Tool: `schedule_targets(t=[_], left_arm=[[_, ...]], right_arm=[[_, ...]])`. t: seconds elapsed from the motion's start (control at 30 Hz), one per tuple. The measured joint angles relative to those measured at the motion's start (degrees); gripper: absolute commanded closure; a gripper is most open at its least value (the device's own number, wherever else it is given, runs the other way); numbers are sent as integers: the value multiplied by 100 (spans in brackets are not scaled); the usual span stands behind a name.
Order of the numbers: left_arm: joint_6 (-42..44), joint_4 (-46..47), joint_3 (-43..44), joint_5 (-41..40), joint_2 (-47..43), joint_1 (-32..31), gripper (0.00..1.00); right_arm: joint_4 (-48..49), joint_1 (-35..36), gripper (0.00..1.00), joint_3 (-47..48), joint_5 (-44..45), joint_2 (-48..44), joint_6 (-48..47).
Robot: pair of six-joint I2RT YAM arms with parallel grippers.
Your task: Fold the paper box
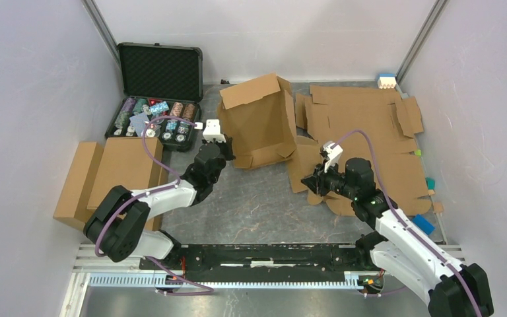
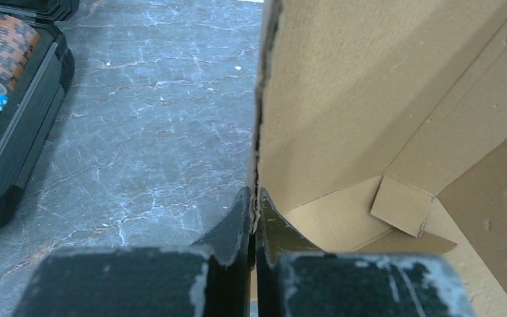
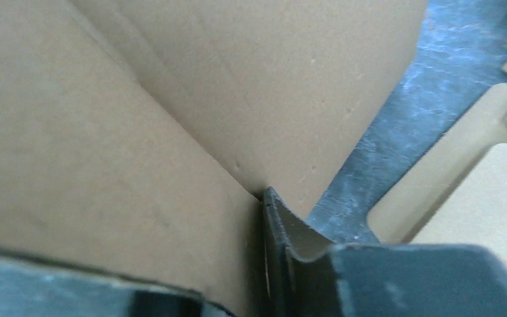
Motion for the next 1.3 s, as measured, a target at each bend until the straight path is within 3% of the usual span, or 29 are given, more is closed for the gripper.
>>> schedule_targets(t=[0.03, 0.1, 0.77, 1.03, 1.3], left_arm=[[0, -11, 0, 7, -9, -2, 98], [2, -22, 0, 70, -20, -9, 98], [2, -267, 2, -22, -170, -37, 98], [4, -518, 2, -190, -332, -83, 98], [2, -516, 4, -190, -332, -105, 98]], right_arm=[[-26, 0, 94, 2, 94, -35, -22], [42, 0, 100, 17, 232, -111, -116], [-151, -2, 100, 597, -817, 271, -31], [-417, 0, 100, 608, -514, 254, -282], [667, -7, 100, -42, -1556, 299, 133]])
